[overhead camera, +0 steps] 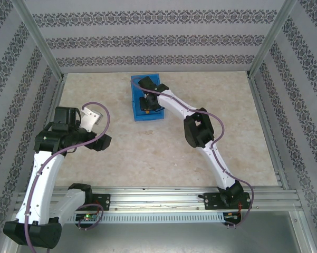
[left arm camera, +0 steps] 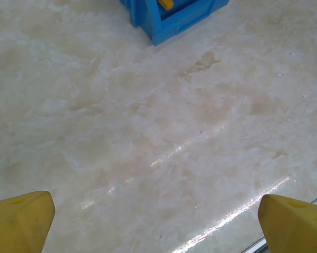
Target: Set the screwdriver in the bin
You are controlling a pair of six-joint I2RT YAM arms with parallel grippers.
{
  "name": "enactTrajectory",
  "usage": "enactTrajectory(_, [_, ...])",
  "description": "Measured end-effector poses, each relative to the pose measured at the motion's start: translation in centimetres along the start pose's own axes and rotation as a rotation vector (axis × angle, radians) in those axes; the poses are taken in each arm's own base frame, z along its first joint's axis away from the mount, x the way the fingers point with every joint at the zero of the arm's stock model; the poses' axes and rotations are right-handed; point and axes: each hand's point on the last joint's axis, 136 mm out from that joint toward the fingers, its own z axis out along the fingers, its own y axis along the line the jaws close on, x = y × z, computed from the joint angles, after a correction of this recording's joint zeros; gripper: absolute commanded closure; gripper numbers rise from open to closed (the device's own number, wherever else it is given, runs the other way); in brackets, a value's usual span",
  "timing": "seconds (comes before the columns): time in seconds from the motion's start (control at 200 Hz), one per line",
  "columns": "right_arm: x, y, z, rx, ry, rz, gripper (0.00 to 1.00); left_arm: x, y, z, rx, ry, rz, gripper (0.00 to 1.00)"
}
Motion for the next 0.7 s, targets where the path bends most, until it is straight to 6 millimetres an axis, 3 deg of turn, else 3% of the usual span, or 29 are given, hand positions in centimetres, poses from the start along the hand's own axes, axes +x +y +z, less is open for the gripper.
enactTrajectory(0.699, [-1.5,0.1,-1.4,0.019,-0.045,0.005,0.62,0.0,0.1,0.0,-0.005,0.001,-0.001,0.01])
